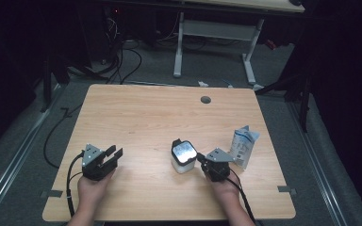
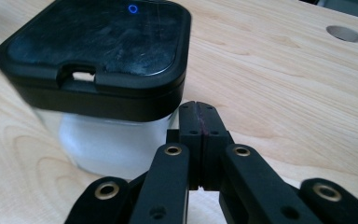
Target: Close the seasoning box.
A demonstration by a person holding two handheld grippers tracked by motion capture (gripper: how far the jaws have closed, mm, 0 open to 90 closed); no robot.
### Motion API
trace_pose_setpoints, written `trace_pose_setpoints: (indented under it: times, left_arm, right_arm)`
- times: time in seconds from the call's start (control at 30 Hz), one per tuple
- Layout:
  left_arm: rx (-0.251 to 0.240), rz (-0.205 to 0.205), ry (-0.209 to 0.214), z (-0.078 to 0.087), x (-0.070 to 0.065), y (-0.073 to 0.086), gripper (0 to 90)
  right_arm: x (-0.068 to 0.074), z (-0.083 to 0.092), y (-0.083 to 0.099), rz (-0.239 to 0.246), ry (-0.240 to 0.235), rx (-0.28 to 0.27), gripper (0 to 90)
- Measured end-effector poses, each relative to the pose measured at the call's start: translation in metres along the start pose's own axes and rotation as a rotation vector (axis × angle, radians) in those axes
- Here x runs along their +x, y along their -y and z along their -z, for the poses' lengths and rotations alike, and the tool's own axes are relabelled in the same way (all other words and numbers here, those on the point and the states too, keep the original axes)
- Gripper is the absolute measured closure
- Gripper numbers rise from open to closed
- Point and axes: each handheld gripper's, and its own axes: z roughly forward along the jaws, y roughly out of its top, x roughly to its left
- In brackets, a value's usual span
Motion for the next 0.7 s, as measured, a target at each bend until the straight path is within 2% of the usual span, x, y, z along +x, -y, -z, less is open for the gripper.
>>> trace_pose_setpoints:
  times: [0.27, 0.7]
  left_arm:
    - [0.002, -0.006, 0.002, 0.0, 0.0, 0.002, 63.5]
    - [0.0, -0.01, -0.001, 0.003, -0.002, 0.004, 63.0]
  right_arm:
    - [0.014, 0.008, 0.004, 0.017, -0.014, -0.005, 90.0]
    - [0.026, 0.014, 0.007, 0.028, -0.028, -0.014, 89.8]
